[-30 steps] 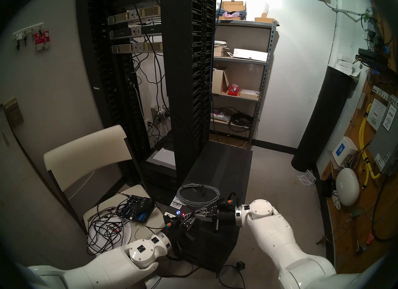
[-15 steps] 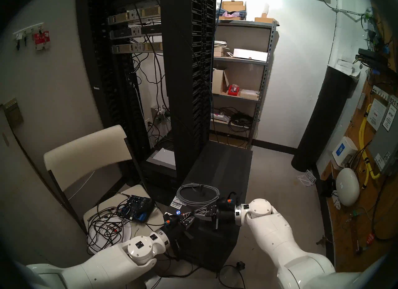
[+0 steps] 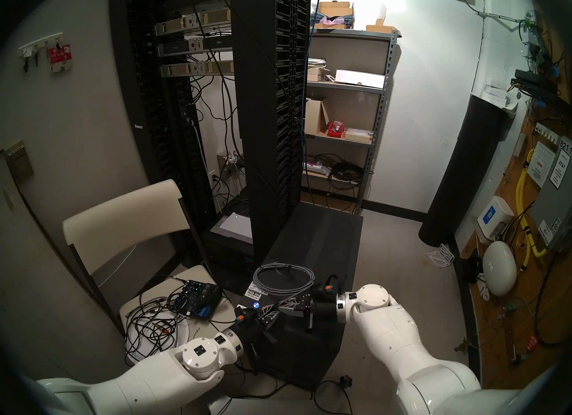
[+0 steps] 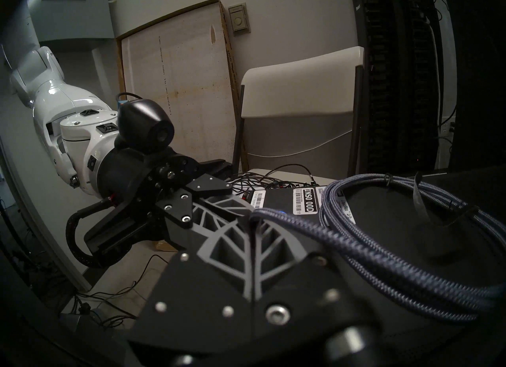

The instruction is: Insert the cable into the workstation's USB slot

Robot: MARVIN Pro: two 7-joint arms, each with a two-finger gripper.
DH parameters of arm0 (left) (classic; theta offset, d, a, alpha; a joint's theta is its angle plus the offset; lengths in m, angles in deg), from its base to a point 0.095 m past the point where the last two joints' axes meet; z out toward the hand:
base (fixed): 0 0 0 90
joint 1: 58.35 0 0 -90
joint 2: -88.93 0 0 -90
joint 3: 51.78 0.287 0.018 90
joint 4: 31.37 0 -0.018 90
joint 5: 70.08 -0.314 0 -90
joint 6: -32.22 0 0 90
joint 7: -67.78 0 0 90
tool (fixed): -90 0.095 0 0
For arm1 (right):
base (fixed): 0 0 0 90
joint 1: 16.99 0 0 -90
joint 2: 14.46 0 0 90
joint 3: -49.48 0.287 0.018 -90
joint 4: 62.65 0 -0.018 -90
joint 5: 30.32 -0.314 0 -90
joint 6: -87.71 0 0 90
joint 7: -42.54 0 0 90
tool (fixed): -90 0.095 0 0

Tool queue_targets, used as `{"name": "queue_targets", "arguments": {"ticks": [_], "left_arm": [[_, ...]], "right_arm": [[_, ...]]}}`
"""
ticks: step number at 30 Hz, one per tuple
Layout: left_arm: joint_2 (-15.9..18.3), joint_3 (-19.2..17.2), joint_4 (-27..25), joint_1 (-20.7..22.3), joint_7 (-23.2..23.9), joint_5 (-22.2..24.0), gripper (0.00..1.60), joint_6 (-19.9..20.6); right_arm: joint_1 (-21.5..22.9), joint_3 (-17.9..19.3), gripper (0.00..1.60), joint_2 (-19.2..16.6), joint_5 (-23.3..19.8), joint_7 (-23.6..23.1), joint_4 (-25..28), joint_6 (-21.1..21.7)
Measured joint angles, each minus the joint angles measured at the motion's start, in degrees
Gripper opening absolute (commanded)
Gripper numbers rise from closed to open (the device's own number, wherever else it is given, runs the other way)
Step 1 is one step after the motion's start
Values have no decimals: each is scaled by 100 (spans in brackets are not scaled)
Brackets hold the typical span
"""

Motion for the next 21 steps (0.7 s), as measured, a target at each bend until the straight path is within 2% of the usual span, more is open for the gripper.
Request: {"name": "queue_targets", "arguments": {"ticks": [21], "left_arm": [[26, 166, 150, 189, 71, -166, 0, 111]], "right_arm": [[2, 13, 0, -1, 54, -19, -39, 1]]}}
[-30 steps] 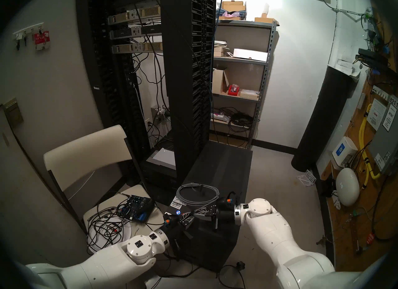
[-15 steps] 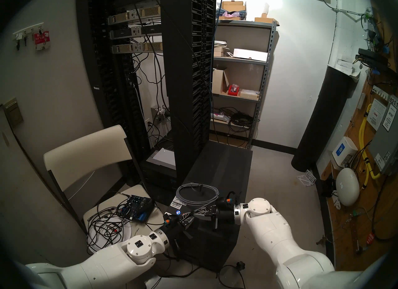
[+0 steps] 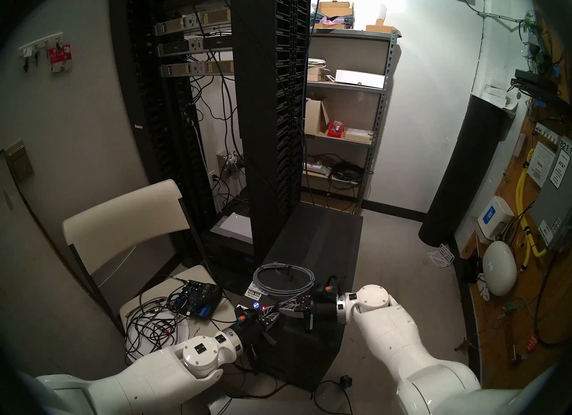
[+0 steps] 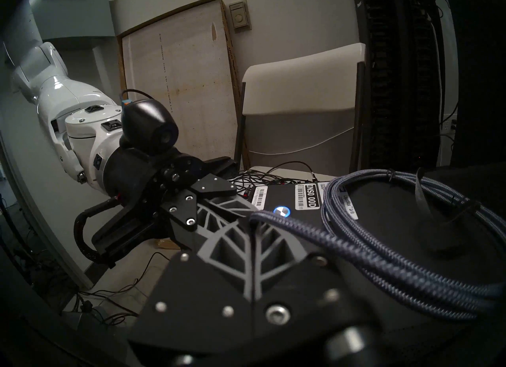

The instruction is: Insert the cable into the workstation's USB slot

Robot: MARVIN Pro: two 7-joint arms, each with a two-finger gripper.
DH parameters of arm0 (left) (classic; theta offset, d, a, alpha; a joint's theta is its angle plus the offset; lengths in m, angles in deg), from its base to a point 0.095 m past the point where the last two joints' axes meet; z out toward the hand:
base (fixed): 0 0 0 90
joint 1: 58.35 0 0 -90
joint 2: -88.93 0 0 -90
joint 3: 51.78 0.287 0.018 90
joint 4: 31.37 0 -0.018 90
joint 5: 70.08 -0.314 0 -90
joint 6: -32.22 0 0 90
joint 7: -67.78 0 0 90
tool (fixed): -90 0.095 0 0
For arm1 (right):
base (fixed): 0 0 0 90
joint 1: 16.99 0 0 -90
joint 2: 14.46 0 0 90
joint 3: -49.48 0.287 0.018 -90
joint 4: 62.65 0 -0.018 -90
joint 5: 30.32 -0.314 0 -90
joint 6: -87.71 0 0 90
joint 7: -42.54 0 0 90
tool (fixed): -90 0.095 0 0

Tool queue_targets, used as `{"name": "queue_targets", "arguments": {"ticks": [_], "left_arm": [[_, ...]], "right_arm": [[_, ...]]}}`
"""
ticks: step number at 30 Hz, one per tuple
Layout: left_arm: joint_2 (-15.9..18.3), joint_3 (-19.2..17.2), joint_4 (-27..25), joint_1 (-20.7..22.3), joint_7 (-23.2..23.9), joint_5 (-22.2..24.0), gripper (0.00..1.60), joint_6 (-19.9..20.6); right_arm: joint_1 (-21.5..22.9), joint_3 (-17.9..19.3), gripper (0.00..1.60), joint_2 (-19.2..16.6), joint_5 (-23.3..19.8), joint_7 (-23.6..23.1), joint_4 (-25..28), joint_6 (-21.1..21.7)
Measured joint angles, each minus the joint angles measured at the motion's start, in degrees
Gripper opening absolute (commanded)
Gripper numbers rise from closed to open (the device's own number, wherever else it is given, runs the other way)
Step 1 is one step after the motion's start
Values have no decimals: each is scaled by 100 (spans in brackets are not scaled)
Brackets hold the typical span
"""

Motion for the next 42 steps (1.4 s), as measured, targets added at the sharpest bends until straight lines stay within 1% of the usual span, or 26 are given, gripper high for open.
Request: {"name": "queue_targets", "arguments": {"ticks": [6, 13, 14, 21, 33, 42], "left_arm": [[-77, 49, 99, 87, -38, -66, 0, 114], [-127, 53, 161, 107, -63, -72, 0, 147], [-173, 46, 214, 113, -75, -17, 0, 176], [-174, 42, 217, 112, -76, 6, 0, 180], [-173, 38, 231, 113, -67, 73, 0, 177], [-174, 45, 241, 122, -61, 87, 0, 177]], "right_arm": [[-1, 25, 0, -7, 26, 18, -9, 25], [-1, 26, 0, -6, 34, 18, -18, 98], [12, 23, 0, -1, 35, 10, -32, 172], [29, 0, 0, -1, 47, 9, -47, 230], [293, -157, 0, 27, 193, -15, -346, 334], [422, -275, 0, 22, 319, -36, -379, 470]]}}
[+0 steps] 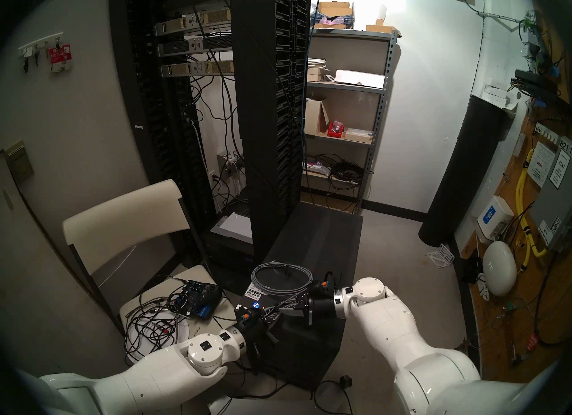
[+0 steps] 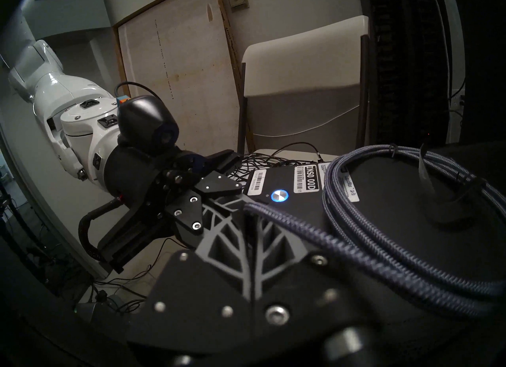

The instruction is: Insert the cable into the workstation's USB slot

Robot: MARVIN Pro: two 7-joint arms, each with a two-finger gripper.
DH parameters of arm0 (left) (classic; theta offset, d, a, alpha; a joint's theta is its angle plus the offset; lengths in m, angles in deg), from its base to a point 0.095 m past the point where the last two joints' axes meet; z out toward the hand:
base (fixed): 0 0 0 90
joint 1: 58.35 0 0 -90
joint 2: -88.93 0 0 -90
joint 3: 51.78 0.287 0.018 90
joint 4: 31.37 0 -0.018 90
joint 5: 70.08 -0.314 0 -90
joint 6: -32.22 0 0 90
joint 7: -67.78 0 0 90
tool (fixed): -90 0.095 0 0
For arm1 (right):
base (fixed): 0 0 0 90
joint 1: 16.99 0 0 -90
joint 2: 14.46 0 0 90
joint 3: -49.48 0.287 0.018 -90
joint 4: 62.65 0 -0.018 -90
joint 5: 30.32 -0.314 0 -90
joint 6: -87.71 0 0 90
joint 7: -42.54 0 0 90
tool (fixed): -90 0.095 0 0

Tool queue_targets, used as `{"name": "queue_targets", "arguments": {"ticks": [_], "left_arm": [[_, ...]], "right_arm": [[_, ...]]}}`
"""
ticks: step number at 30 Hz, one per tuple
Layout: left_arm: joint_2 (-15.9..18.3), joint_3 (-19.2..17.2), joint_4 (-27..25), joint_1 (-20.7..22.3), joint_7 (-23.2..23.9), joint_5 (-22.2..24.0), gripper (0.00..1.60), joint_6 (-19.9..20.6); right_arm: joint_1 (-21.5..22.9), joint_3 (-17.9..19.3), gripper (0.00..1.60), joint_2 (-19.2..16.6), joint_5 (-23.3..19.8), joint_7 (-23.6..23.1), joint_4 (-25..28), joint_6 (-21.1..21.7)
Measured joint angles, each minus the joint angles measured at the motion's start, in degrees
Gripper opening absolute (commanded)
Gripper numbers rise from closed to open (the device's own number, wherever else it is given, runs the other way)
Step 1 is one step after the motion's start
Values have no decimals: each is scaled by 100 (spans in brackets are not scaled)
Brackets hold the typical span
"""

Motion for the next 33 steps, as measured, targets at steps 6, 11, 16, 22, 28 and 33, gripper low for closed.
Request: {"name": "queue_targets", "arguments": {"ticks": [6, 11, 16, 22, 28, 33], "left_arm": [[0, 4, 2, 3, 0, 0, 0, 0], [0, 10, 4, 8, -2, 0, 0, 1], [3, 13, 5, 14, -2, 0, 0, 4], [7, 15, 7, 20, -2, 7, 0, 8], [11, 20, 6, 26, 0, 14, 0, 13], [12, 25, 4, 29, 0, 18, 0, 15]], "right_arm": [[18, -34, 0, -10, 26, 0, 17, 87], [26, -102, 0, -37, 80, 52, 89, 181], [51, -193, 0, -52, 139, 126, 139, 226], [91, -305, 0, -55, 195, 219, 177, 248], [109, -400, 0, -63, 229, 294, 243, 277], [103, -461, 0, -98, 238, 331, 332, 331]]}}
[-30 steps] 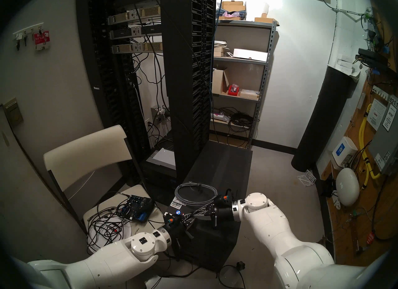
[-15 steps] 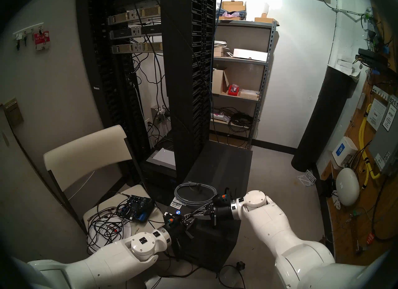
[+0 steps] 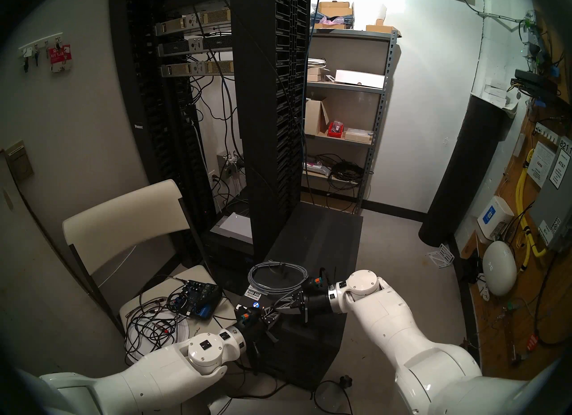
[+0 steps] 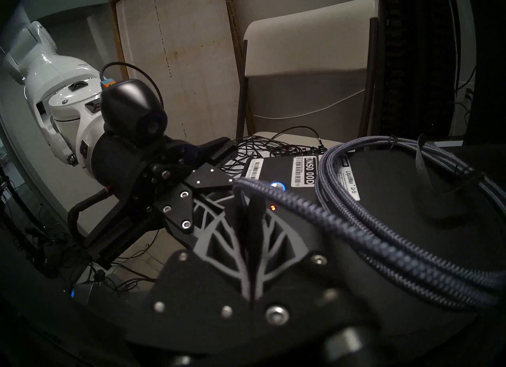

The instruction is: Insert the cable into the workstation's USB slot

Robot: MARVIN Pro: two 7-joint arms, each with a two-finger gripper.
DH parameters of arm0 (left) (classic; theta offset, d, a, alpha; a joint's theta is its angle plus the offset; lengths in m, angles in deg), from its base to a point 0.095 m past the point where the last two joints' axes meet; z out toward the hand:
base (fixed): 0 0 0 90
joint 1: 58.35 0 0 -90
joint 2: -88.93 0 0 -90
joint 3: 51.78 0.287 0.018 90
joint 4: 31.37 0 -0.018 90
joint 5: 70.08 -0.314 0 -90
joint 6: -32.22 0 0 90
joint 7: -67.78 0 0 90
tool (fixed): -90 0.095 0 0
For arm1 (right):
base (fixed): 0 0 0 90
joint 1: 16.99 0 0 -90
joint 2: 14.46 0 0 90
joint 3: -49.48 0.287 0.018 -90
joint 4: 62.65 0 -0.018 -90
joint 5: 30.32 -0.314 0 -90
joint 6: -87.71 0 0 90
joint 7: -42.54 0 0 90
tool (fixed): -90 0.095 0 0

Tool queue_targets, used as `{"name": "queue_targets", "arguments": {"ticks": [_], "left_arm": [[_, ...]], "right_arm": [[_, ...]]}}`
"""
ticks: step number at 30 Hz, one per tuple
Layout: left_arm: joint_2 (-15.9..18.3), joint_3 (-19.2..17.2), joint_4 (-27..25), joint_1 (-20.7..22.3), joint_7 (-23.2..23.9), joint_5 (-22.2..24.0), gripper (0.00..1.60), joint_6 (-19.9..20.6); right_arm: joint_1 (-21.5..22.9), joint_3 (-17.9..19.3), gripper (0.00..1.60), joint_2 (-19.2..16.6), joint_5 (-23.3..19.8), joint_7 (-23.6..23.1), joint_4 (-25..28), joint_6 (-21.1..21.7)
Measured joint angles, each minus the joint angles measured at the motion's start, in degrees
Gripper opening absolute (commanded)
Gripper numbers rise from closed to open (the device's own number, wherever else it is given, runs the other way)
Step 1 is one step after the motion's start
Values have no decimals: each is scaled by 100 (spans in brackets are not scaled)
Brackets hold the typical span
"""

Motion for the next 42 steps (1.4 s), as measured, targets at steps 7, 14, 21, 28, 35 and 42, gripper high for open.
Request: {"name": "queue_targets", "arguments": {"ticks": [7, 14, 21, 28, 35, 42], "left_arm": [[0, 9, 0, 5, 0, 5, 0, 1], [-1, 18, -2, 9, -9, 6, 0, 4], [-7, 28, 2, 20, -24, 3, 0, 26], [-13, 41, 7, 36, -36, -9, 0, 47], [-12, 48, 6, 42, -43, -19, 0, 57], [-11, 55, -5, 43, -50, -27, 0, 72]], "right_arm": [[-66, -49, 0, -74, -6, 48, 179, 83], [-173, -47, 0, -131, -51, 132, 349, 120], [-332, 6, 33, -173, -142, 292, 508, 105], [-498, 55, 53, -203, -217, 472, 665, 65], [-621, 71, 50, -230, -252, 610, 805, 22], [-821, 93, 67, -321, -262, 730, 1150, 49]]}}
